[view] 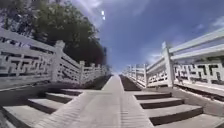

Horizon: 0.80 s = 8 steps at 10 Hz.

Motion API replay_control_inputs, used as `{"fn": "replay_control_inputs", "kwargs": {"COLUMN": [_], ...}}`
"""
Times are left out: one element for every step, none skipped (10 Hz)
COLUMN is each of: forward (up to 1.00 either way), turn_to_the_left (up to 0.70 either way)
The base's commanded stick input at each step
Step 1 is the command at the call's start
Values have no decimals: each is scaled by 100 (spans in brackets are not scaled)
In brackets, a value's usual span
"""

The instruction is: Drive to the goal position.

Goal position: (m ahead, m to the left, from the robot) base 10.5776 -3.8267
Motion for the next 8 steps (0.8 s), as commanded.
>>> {"fn": "replay_control_inputs", "kwargs": {"forward": [45,45,45,45,45,45,45,45], "turn_to_the_left": [0,0,0,0,0,0,0,0]}}
